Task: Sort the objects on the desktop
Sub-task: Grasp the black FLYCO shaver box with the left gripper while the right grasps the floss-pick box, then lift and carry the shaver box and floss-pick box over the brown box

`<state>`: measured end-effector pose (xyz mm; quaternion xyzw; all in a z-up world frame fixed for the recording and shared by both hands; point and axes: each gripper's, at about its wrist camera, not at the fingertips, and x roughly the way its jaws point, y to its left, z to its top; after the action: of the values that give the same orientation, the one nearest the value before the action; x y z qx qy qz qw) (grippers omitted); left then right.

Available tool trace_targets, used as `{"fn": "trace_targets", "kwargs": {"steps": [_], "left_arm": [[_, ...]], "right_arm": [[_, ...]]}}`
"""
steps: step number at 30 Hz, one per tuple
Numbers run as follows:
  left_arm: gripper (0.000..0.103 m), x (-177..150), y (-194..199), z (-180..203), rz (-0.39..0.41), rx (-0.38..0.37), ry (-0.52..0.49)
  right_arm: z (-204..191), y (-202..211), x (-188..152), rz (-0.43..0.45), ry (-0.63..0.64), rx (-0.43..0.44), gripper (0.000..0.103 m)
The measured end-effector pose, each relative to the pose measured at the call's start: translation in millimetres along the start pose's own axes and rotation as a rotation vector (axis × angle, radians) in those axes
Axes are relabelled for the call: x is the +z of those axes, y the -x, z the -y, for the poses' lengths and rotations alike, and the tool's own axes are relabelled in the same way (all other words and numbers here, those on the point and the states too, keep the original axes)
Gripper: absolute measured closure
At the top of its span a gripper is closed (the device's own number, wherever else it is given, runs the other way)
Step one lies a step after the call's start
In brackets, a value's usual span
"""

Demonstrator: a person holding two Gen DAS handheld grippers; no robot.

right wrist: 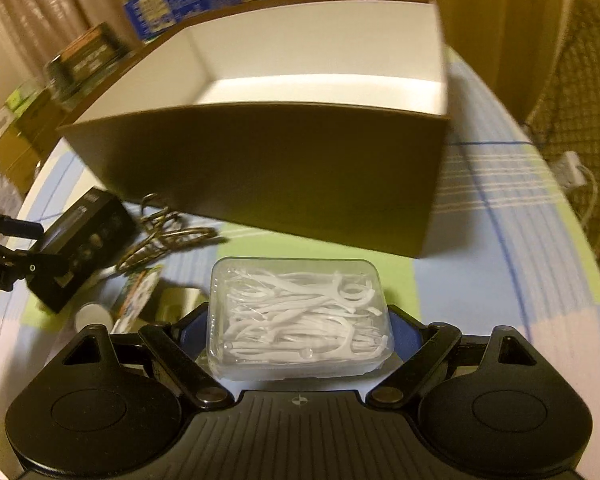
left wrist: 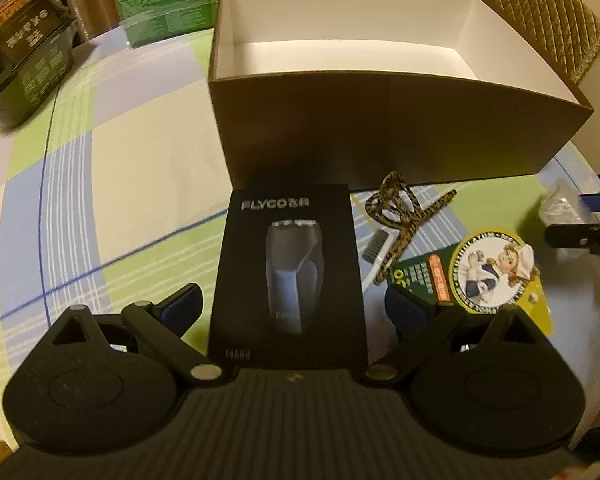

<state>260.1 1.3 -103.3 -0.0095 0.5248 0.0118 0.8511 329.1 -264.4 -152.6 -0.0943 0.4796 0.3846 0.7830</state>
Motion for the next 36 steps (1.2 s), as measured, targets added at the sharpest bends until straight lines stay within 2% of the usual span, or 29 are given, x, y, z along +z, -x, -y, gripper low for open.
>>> {"fn": "trace_targets", "kwargs": {"steps": [5,7,16,26,36], "left_arm": [[0.014,11.2,-13.5,-1.0,-0.010,0.005,-0.038],[0.025,14.9,-18.2,-0.8,-0.013,0.004,-0.044],[0.027,12.3,-14.7,-1.7,0.018,0.007,-0.043],[0.027,1.6,35.0,-14.0,0.109,0.028,0.007],[0.027,21.4,92.9,-10.2,0.257,0.033,-0.013]], "right_arm": [[8.3,7.8,-4.3,0.008,-0.037,-0.036,0.017],[9.0,11.5,-7.2,0.011,-0.045,-0.043,0.017],[13.4,28.0,-14.3,0.036,-0.069,-0.066,0.017],[7.2,48.2,-10.6,0.077,-0.044,-0.057,0.017],[-11.5,84.5,17.7,0.169,0.052,0.000,0.017]]}}
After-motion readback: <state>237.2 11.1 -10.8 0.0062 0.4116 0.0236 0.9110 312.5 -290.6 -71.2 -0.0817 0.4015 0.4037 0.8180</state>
